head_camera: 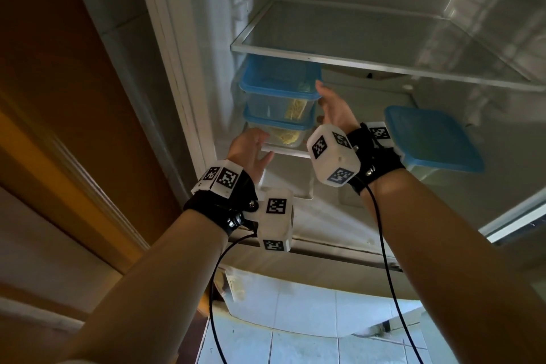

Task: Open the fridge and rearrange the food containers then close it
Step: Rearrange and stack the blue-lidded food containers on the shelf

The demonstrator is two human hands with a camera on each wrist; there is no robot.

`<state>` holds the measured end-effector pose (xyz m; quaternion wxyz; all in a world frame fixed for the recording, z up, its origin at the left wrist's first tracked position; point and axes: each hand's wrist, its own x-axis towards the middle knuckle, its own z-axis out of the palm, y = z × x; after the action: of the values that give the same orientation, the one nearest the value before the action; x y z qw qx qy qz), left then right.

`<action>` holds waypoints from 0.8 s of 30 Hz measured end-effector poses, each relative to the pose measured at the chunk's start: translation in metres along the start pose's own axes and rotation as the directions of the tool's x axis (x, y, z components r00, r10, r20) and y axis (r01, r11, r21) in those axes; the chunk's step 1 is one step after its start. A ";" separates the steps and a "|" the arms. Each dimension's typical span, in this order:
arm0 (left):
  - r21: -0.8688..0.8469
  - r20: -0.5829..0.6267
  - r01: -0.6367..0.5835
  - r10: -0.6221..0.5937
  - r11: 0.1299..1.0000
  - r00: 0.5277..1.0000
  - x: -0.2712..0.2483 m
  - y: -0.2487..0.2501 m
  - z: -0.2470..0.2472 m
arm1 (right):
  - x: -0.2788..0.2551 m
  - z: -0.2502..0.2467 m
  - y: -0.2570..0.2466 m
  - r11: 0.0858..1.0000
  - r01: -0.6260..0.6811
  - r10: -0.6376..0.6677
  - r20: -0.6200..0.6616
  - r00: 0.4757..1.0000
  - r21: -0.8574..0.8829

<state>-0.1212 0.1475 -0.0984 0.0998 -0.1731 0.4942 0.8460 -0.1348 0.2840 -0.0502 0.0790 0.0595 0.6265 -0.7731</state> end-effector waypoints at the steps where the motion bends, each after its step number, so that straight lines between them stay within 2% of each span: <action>1: 0.022 0.001 0.030 -0.030 0.999 1.000 -0.003 -0.001 0.002 | -0.003 -0.003 -0.001 1.000 -0.005 0.004 -0.043 0.999 -0.027; 3: 0.048 0.041 0.095 -0.097 0.994 0.994 -0.007 -0.003 0.010 | -0.009 -0.012 -0.003 0.999 -0.006 0.000 -0.123 0.992 -0.042; 5: 0.055 0.118 0.149 -0.154 0.987 0.981 -0.011 -0.007 0.024 | -0.022 -0.026 -0.008 1.000 0.009 -0.006 -0.150 0.989 0.019; 7: 0.097 0.223 0.149 -0.167 0.984 0.960 -0.016 -0.015 0.043 | -0.036 -0.045 -0.011 0.992 0.118 -0.108 -0.221 0.969 0.032; 9: 0.128 0.306 0.123 -0.157 0.984 0.939 -0.022 -0.025 0.065 | -0.054 -0.068 -0.014 0.959 0.276 -0.277 -0.366 0.888 -0.054; 11: 0.141 0.390 0.102 -0.150 0.985 0.908 -0.028 -0.036 0.087 | -0.071 -0.092 -0.012 0.905 0.371 -0.423 -0.516 0.744 -0.208; 12: 0.157 0.425 0.099 -0.158 0.983 0.891 -0.030 -0.042 0.097 | -0.077 -0.104 -0.007 0.887 0.373 -0.462 -0.564 0.684 -0.273; 14: 0.204 0.461 0.104 -0.189 0.973 0.867 -0.031 -0.053 0.116 | -0.087 -0.121 0.009 0.883 0.359 -0.468 -0.608 0.641 -0.301; 16: 0.255 0.476 0.107 -0.221 0.961 0.851 -0.031 -0.064 0.132 | -0.091 -0.139 0.030 0.864 0.276 -0.495 -0.608 0.621 -0.421; 18: 0.288 0.502 0.100 -0.239 0.952 0.831 -0.031 -0.073 0.142 | -0.093 -0.154 0.045 0.794 0.097 -0.521 -0.591 0.616 -0.600; 21: 0.300 0.524 0.086 -0.239 0.950 0.817 -0.026 -0.083 0.147 | -0.093 -0.162 0.053 0.724 -0.012 -0.487 -0.524 0.699 -0.690; 24: 0.300 0.544 0.063 -0.225 0.952 0.808 -0.014 -0.086 0.145 | -0.091 -0.160 0.050 0.692 -0.093 -0.413 -0.498 0.763 -0.716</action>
<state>-0.1068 0.3163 -0.0966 0.3302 0.0665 0.5365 0.7738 -0.0372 0.4350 -0.1146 -0.1893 0.2189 0.8639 -0.4122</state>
